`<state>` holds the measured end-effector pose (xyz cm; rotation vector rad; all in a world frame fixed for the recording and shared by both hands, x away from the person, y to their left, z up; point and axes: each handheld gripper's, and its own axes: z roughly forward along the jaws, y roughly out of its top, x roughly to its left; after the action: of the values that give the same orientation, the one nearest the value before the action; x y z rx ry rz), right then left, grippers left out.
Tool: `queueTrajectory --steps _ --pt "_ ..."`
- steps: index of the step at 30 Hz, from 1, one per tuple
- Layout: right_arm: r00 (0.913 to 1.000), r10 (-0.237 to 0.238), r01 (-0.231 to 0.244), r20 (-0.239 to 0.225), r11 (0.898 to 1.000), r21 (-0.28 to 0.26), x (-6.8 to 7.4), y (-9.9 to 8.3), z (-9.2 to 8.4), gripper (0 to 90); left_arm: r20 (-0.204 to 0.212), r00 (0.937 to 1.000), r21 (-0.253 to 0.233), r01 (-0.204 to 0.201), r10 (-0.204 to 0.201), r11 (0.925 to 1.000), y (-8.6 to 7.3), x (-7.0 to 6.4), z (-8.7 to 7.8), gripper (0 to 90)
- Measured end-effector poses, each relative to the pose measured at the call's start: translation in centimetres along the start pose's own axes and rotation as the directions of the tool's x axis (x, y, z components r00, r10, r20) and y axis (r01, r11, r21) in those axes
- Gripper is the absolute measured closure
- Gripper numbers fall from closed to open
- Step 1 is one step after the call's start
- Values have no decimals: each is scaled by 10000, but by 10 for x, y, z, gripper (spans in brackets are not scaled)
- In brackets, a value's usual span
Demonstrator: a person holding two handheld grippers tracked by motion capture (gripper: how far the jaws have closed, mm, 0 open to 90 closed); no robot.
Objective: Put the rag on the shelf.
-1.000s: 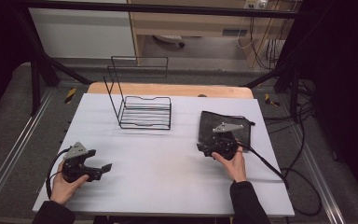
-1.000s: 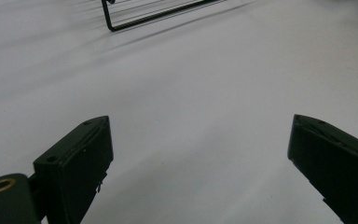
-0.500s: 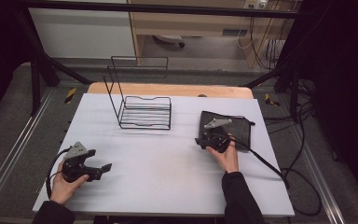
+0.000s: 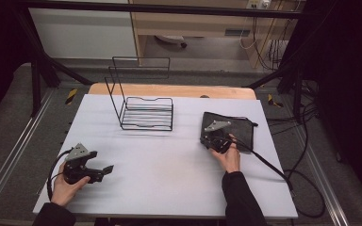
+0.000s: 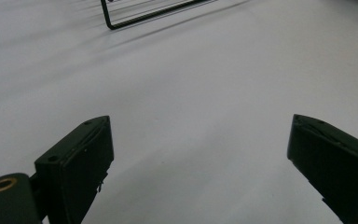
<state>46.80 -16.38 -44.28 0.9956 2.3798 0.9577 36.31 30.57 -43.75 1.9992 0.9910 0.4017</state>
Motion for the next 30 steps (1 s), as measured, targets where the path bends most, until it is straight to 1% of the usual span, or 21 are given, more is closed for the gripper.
queueTrajectory --steps 6,10,12,15,18,21,23,24,27,29,30 --pt "9998 141 -142 -101 9999 -52 -1 1 -3 825 -5 10000 -8 14 -14 10000 0 0 0 70" --pt "9996 217 -223 -190 9994 -278 -1 3 -10 828 -9 10000 -2 7 -7 10000 0 0 0 70" --pt "9996 126 -133 -247 9994 -317 -1 4 -14 828 -15 10000 -3 1 -1 10000 0 0 0 70" --pt "9994 136 -147 -326 9993 -349 1 4 -20 829 -2 10000 -2 0 0 10000 0 0 0 70" --pt "9986 183 -204 -495 9989 -420 7 3 -25 830 4 10000 3 -8 8 10000 0 0 1 70" --pt "9958 261 -305 -878 9983 -498 14 1 -28 830 25 10000 13 -15 15 10000 1 -1 1 71" --pt "9942 262 -325 -1039 9977 -593 18 0 -30 830 26 10000 14 -33 33 10000 1 -1 1 70" --pt "9934 286 -349 -1113 9979 -552 21 0 -31 830 32 10000 17 -34 33 10000 1 -1 1 70" --pt "9922 171 -245 -1238 9980 -577 31 -1 -32 830 26 10000 29 -36 36 10000 1 -1 1 71" --pt "9886 281 -384 -1480 9970 -668 35 -2 -32 831 21 10000 28 -50 50 10000 1 -1 1 70" --pt "9883 293 -394 -1498 9971 -649 38 -2 -33 831 22 10000 32 -54 54 10000 1 -1 1 70"
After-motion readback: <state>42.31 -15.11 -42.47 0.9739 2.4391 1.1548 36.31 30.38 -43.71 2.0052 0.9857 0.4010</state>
